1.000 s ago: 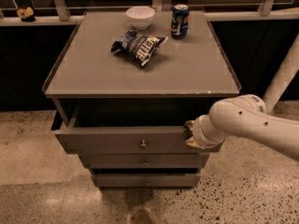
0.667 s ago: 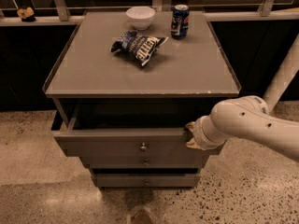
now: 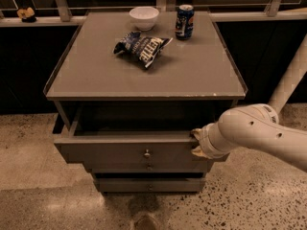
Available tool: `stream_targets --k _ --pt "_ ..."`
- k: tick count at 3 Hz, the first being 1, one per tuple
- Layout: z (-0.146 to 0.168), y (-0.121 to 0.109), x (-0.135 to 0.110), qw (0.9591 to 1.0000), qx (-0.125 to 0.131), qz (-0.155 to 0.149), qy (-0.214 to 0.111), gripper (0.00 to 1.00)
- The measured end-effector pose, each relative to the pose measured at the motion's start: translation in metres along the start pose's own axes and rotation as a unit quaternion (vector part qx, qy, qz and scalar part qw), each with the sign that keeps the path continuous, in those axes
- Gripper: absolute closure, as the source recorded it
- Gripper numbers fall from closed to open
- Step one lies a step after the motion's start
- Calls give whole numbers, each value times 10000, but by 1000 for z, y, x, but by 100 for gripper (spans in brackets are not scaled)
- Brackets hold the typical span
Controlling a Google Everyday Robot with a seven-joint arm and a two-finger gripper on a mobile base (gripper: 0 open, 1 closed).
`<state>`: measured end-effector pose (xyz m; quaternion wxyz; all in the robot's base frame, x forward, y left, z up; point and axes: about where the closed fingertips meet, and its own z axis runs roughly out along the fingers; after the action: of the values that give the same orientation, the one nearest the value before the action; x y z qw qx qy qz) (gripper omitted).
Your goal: Open top drawer
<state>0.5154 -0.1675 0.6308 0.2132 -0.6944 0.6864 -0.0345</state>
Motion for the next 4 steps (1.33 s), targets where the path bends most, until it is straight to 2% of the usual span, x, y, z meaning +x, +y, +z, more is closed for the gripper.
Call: stream_targets --k 4 --pt "-2 15 4 9999 -1 -122 -3 100"
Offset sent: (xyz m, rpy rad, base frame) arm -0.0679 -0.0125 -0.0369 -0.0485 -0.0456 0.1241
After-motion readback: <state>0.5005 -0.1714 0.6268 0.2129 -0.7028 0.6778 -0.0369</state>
